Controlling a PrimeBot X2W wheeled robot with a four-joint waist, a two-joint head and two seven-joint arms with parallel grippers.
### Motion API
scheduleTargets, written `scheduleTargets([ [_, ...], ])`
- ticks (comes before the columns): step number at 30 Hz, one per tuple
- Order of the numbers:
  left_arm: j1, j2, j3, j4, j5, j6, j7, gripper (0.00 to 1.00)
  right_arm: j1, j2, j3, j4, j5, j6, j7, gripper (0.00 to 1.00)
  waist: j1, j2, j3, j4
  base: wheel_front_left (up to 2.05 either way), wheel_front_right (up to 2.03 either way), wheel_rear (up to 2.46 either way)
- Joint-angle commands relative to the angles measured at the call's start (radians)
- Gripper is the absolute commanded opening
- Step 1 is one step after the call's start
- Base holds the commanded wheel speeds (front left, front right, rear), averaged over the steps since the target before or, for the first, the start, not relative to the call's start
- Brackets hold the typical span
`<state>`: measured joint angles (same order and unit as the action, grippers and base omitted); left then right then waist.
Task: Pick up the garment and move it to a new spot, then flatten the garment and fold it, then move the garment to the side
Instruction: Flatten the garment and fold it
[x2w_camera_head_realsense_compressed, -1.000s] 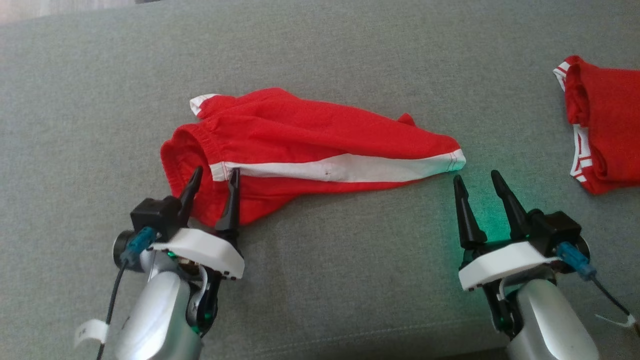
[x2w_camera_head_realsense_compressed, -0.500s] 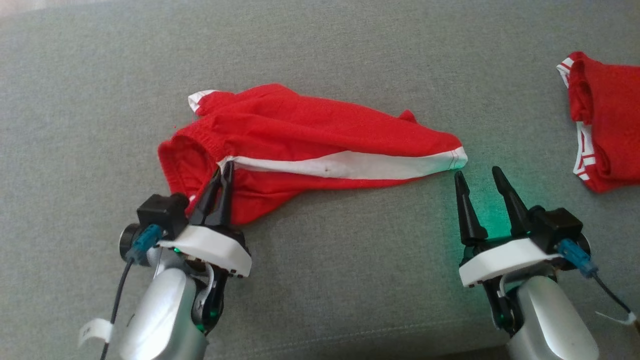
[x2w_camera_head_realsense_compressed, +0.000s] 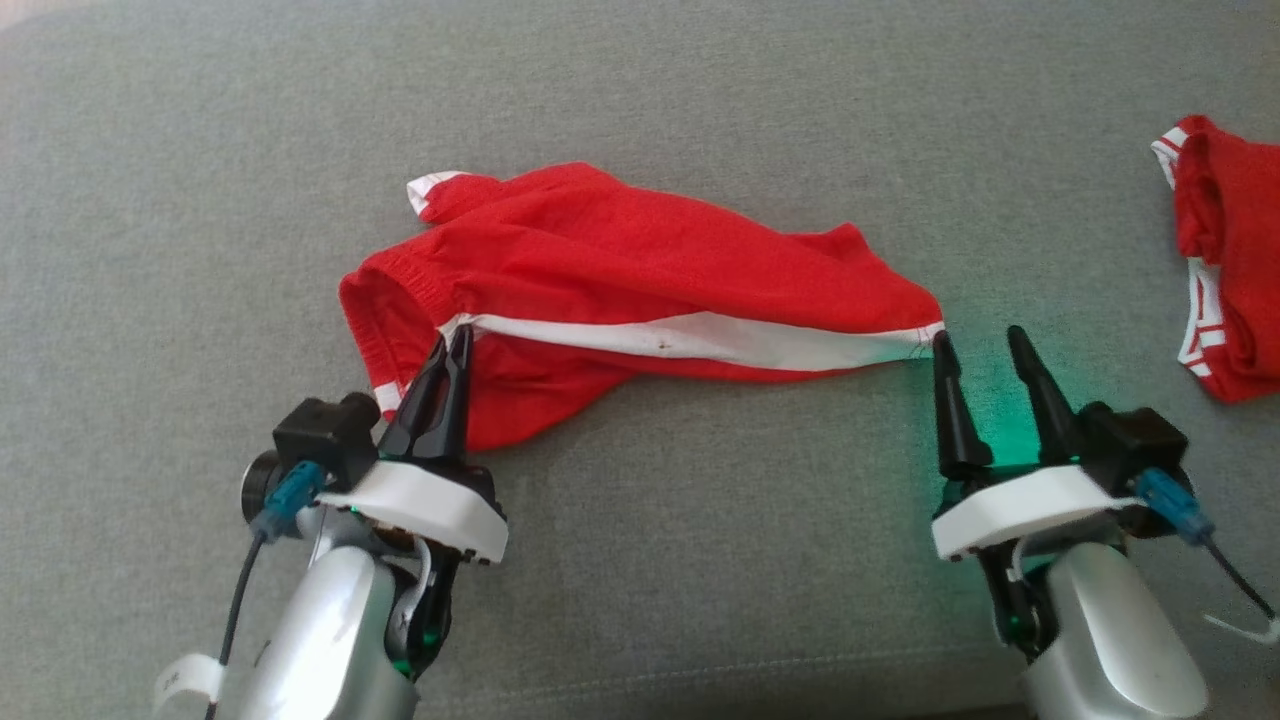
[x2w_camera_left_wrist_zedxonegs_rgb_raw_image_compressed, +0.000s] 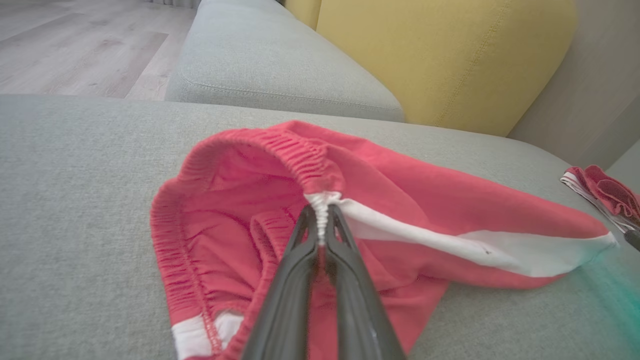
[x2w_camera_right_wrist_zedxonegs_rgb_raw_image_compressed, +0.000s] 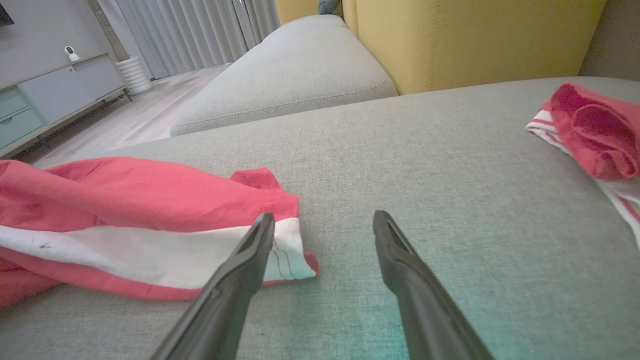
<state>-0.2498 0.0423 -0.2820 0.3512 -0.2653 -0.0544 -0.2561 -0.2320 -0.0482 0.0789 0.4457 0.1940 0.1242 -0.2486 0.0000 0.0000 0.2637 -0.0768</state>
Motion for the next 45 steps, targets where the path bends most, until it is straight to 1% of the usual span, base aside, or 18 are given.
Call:
scheduleTargets([
  [1, -0.018, 0.008, 0.024, -0.031, 0.008, -0.004, -0.006, 0.0, -0.032, -0.002, 0.027, -0.017, 0.007, 0.007, -0.013, 1.0, 0.0, 0.0, 0.002, 0.002, 0.0, 0.0, 0.0],
  [9, -0.026, 0.008, 0.018, -0.028, 0.008, -0.002, -0.006, 0.0, -0.075, -0.002, 0.079, 0.062, -0.01, 0.007, -0.013, 1.0, 0.0, 0.0, 0.01, 0.014, 0.0, 0.0, 0.0],
  [10, -0.028, 0.008, 0.017, -0.027, 0.008, -0.002, -0.006, 0.0, -0.08, -0.002, 0.086, 0.078, -0.011, 0.007, -0.013, 0.91, 0.0, 0.0, 0.011, 0.015, 0.0, 0.0, 0.0],
  [11, -0.029, 0.008, 0.016, -0.027, 0.008, -0.002, -0.006, 0.0, -0.087, -0.002, 0.091, 0.087, -0.012, 0.007, -0.013, 0.77, 0.0, 0.0, 0.011, 0.017, 0.0, 0.0, 0.0],
  [13, -0.031, 0.008, 0.015, -0.026, 0.009, -0.001, -0.006, 0.0, -0.097, -0.002, 0.1, 0.099, -0.011, 0.007, -0.013, 0.14, 0.0, 0.0, 0.013, 0.019, 0.0, 0.0, 0.0],
  [14, -0.032, 0.008, 0.015, -0.026, 0.009, -0.001, -0.006, 0.0, -0.101, -0.002, 0.103, 0.095, -0.011, 0.007, -0.013, 0.0, 0.0, 0.0, 0.013, 0.02, 0.0, 0.0, 0.0],
  [16, -0.034, 0.008, 0.018, -0.029, 0.011, -0.002, -0.006, 0.0, -0.106, -0.002, 0.103, 0.082, -0.009, 0.007, -0.013, 0.0, 0.0, 0.0, 0.012, 0.021, 0.0, 0.0, 0.0],
  [20, -0.035, 0.008, 0.035, -0.064, 0.02, -0.006, -0.006, 0.0, -0.099, -0.002, 0.09, 0.014, -0.01, 0.007, -0.013, 0.0, 0.0, 0.0, -0.011, 0.022, 0.0, 0.0, 0.0],
  [25, -0.05, 0.008, 0.062, -0.123, 0.071, -0.034, -0.006, 0.0, -0.104, -0.008, 0.078, -0.087, 0.008, 0.007, -0.013, 0.0, 0.0, 0.0, -0.071, 0.02, 0.0, 0.0, 0.0],
  [26, -0.066, 0.017, 0.071, -0.15, 0.091, -0.049, -0.006, 0.0, -0.115, -0.022, 0.081, -0.128, 0.019, 0.007, -0.013, 0.0, 0.0, 0.0, -0.101, 0.019, 0.0, 0.0, 0.0],
  [29, -0.108, 0.049, 0.071, -0.195, 0.109, -0.065, -0.006, 0.0, -0.145, -0.051, 0.081, -0.188, 0.041, 0.007, -0.013, 0.0, 0.0, 0.0, -0.142, 0.018, 0.0, 0.0, 0.0],
  [32, -0.173, 0.093, 0.061, -0.238, 0.105, -0.073, -0.006, 0.0, -0.184, -0.083, 0.077, -0.24, 0.075, 0.007, -0.013, 0.0, 0.0, 0.0, -0.173, 0.017, 0.0, 0.0, 0.0],
  [35, -0.257, 0.15, 0.029, -0.267, 0.095, -0.075, -0.006, 0.0, -0.235, -0.124, 0.086, -0.276, 0.089, 0.007, -0.013, 0.0, 0.0, 0.0, -0.185, 0.016, 0.0, 0.0, 0.0],
  [38, -0.359, 0.206, -0.012, -0.255, 0.066, -0.076, -0.006, 0.0, -0.307, -0.147, 0.086, -0.294, 0.102, 0.007, 0.007, 0.0, 0.0, 0.0, -0.164, 0.017, 0.0, 0.0, 0.0],
  [39, -0.359, 0.206, -0.012, -0.255, 0.066, -0.076, -0.006, 0.0, -0.307, -0.147, 0.086, -0.294, 0.102, 0.007, 0.007, 0.0, 0.0, 0.0, -0.164, 0.017, 0.0, 0.0, 0.0],
  [41, -0.438, 0.235, -0.042, -0.225, 0.049, -0.076, -0.004, 0.0, -0.364, -0.154, 0.088, -0.288, 0.108, 0.007, 0.025, 0.0, 0.0, 0.0, -0.135, 0.02, 0.0, 0.0, 0.0],
  [43, -0.519, 0.257, -0.062, -0.178, 0.038, -0.076, 0.001, 0.0, -0.429, -0.161, 0.098, -0.262, 0.106, 0.007, 0.039, 0.0, 0.0, 0.0, -0.1, 0.021, 0.0, 0.0, 0.0],
  [45, -0.597, 0.265, -0.075, -0.125, 0.032, -0.076, 0.006, 0.0, -0.507, -0.168, 0.107, -0.217, 0.1, 0.007, 0.042, 0.0, 0.0, 0.0, -0.058, 0.02, 0.0, 0.0, 0.0],
])
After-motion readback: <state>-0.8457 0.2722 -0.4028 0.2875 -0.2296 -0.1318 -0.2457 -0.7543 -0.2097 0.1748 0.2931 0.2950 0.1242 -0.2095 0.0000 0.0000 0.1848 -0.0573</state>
